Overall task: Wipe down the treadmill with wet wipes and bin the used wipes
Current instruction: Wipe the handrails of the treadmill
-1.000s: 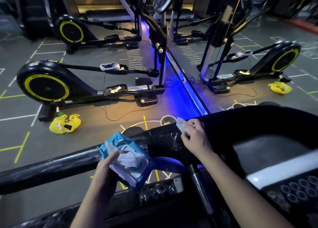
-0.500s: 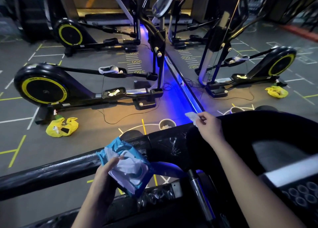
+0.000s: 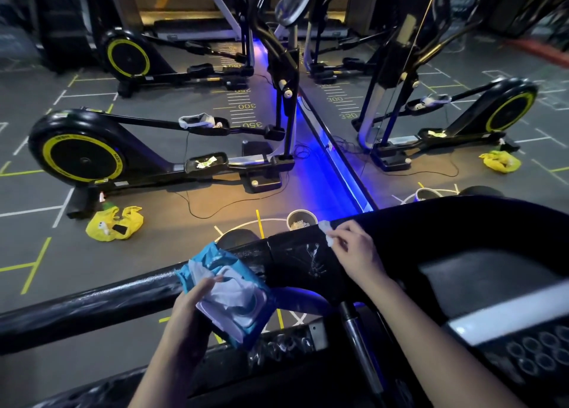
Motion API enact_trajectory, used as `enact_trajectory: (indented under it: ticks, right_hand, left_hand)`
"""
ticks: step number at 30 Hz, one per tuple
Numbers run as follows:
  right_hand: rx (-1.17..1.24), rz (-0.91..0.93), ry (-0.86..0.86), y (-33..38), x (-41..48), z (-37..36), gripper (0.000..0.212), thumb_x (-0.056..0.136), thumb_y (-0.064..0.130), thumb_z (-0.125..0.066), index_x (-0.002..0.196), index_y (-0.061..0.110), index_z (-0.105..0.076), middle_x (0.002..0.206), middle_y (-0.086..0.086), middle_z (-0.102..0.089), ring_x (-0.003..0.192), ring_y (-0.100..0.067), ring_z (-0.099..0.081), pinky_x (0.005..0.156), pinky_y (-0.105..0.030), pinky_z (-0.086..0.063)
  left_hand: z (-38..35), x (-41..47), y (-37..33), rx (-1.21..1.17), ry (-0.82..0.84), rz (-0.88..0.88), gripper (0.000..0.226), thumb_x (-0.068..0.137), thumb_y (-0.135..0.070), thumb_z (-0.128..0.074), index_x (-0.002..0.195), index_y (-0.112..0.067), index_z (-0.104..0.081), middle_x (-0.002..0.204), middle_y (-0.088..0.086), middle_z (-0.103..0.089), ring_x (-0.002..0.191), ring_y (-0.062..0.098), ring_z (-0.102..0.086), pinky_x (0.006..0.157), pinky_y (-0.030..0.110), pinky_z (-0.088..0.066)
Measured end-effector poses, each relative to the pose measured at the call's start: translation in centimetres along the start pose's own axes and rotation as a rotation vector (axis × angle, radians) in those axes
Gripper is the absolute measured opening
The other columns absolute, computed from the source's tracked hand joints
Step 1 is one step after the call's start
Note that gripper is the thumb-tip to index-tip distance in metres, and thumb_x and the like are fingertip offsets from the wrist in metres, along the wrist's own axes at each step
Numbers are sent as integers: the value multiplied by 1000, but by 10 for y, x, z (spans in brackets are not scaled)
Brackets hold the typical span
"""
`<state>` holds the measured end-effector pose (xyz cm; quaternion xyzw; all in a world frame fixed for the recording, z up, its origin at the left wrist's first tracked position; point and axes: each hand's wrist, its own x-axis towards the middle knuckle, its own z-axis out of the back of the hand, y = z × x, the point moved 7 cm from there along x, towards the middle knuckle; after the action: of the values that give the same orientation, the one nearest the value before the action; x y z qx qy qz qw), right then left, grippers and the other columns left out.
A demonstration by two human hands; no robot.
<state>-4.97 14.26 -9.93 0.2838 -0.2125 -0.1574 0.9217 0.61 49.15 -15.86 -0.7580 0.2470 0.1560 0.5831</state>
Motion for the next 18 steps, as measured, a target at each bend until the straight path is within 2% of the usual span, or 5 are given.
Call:
enact_trajectory:
  ticks: [4,6,12,15,18]
  right_hand:
    - [46,-13,97,1,-18,-13,21,86,0,-67,99,11,-79,90,8,-56,74,-6,-58,70,-12,-44]
    - [94,-17,148,1,-25,-15,23,86,-2,-67,97,14,-80,89,9,-59,78,-5,-60,69,-11,-43]
    - [252,-153,-141,-20,-11,20,27,90,-1,-66,110,15,-76,96,5,-63,80,-6,-63,76,-22,-54]
    - [199,-225,-150,-30,2,27,28,93,3,-63,117,10,-74,96,3,-60,78,-3,-59,74,-7,-45]
    - [96,-181,-82,-27,7,21,32,91,-1,-61,117,10,-75,94,2,-55,81,-13,-60,75,-2,-40]
  left_hand:
    - [-3,3,1,5,5,13,77,69,-43,-84,132,-2,-67,129,21,-73,118,45,-70,101,58,-56]
    - [-5,2,-1,6,2,8,72,73,-40,-81,133,-1,-66,129,22,-72,119,46,-69,99,55,-57]
    - [-10,-3,-4,20,37,21,71,75,-36,-70,134,3,-63,129,25,-71,122,48,-66,90,48,-57]
    - [-10,-4,-3,9,47,22,70,75,-36,-71,134,2,-63,129,24,-71,121,48,-67,90,47,-57]
    - [-7,-4,-1,18,25,13,74,73,-39,-77,135,0,-63,131,24,-70,122,47,-67,92,50,-58]
